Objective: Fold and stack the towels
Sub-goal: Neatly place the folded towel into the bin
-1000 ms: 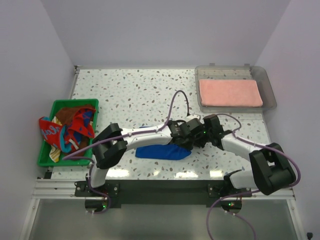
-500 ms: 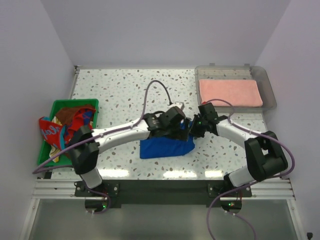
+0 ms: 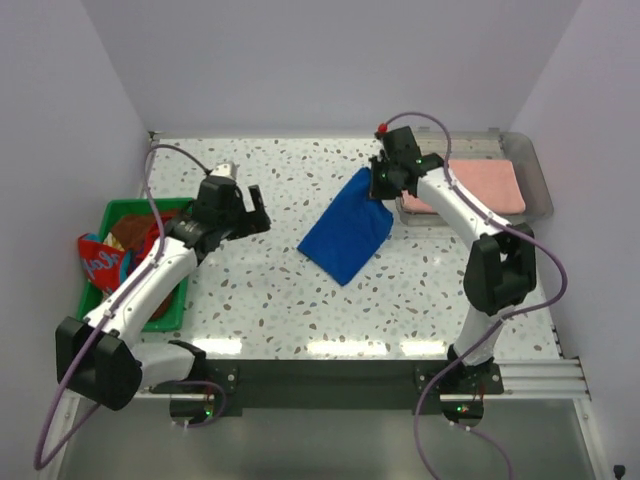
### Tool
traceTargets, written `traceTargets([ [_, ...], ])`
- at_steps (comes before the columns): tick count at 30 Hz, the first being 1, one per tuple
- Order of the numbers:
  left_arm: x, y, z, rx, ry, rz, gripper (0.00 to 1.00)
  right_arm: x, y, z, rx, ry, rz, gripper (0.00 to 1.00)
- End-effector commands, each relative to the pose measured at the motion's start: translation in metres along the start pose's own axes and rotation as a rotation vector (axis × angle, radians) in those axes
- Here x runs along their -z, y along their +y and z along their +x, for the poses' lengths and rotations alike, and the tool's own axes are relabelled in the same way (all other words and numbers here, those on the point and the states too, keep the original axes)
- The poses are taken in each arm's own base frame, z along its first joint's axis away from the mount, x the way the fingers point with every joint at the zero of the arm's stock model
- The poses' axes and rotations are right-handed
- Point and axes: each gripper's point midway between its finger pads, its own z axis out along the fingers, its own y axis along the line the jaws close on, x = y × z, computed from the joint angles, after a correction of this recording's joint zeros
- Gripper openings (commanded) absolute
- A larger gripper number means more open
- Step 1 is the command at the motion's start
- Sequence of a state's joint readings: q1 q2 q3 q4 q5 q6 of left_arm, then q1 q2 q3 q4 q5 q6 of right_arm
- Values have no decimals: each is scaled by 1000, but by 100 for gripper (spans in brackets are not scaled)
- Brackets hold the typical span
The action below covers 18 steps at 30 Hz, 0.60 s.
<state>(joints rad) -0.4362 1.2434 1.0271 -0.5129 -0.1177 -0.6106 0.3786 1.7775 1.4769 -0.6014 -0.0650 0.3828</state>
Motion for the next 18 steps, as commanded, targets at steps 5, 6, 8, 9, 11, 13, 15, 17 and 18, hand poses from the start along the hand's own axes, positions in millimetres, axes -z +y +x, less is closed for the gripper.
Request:
traceTargets([
  [5,2,97,-10,-36,-39,-184,100,37,-55,-94,169,-86,218,0],
  [6,1,107,-7,-40,-43,-214,100,35,-64,-99,176,-83,231,0],
  [8,-4,117,0,-39,-50,-246,100,44,-88,-116,184,-109,273,0],
  [9,-4,123,0,-39,-63,-271,100,45,-105,-123,177,-115,307,0],
  [11,-7,130,7,-40,-64,-297,100,45,-125,-127,195,-112,351,0],
  [13,-12,141,16,-42,-64,-332,100,44,-153,-129,228,-97,413,0],
  [15,-15,146,22,-49,-50,-352,100,44,-177,-131,237,-93,467,0],
  [17,-17,149,22,-52,-44,-367,100,40,-195,-135,258,-92,509,0],
  [18,-19,152,23,-54,-38,-381,100,39,-209,-134,248,-86,526,0],
])
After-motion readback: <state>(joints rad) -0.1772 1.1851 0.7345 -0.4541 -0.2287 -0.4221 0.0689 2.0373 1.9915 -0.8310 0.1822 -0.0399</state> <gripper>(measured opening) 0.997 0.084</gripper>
